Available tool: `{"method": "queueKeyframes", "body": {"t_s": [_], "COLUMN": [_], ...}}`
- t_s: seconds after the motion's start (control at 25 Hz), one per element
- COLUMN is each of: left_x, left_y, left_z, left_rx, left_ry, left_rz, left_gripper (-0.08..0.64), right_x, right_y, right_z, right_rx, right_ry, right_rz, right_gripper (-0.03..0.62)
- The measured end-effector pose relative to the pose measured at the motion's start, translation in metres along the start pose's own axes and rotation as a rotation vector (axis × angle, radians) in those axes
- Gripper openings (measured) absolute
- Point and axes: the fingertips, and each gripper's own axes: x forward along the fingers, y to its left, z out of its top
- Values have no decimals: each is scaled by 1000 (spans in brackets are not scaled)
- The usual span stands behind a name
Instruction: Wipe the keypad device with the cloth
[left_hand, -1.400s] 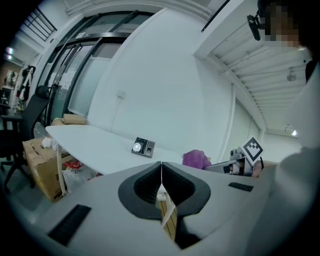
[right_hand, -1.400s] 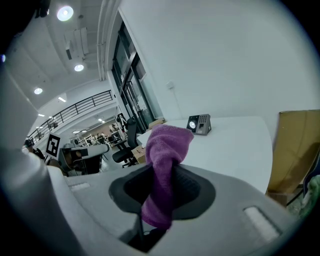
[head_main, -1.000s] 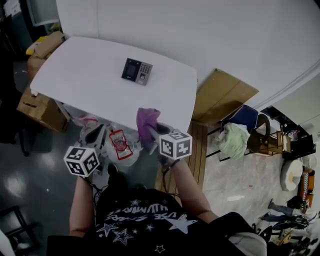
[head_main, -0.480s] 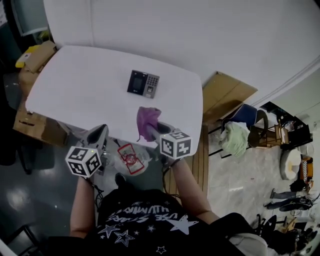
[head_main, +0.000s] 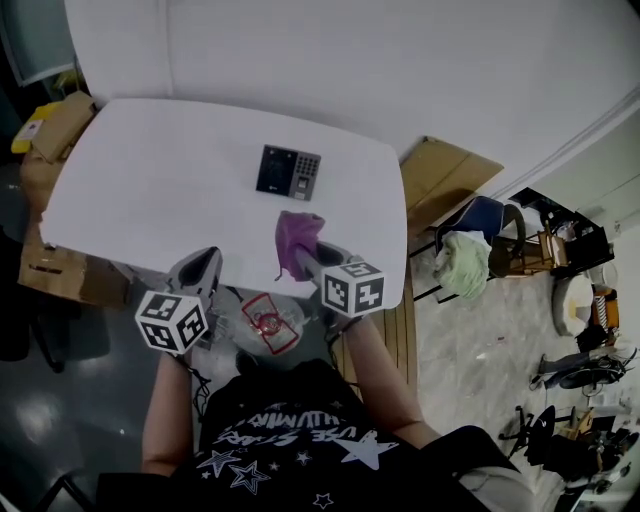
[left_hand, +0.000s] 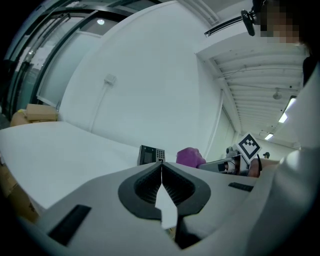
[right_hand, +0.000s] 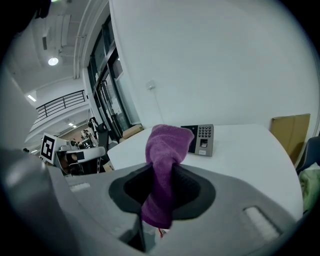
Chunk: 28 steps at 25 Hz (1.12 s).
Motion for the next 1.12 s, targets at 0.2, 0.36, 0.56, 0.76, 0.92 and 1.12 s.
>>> {"method": "queueKeyframes", "body": {"t_s": [0.2,0.36,0.56,0.76,0.92,1.12], "left_x": [6,14,32,57,82,105], "left_y": [5,4,2,3,7,19], "left_z": [3,1,6,14,23,32], "left_rx": [-7,0,11,10,15,8], "left_ry": [-1,-1,6,1,2,6], "left_rz": [-24,-23,-1,27,57,96], "left_gripper": [9,9,9,9,9,9], "right_x": [5,8,17,37,57,85], "right_y": [1,-6,-22,-42,-60,-73], "right_z": [5,9,18,34,52,67], "right_rx": [-3,-5,-4,-11,-20,-38], "right_ry": [4,-5,-1,6,14,37], "right_rz": [-23,-34,-14,28,63,105], "right_gripper": [98,98,98,98,98,98]}}
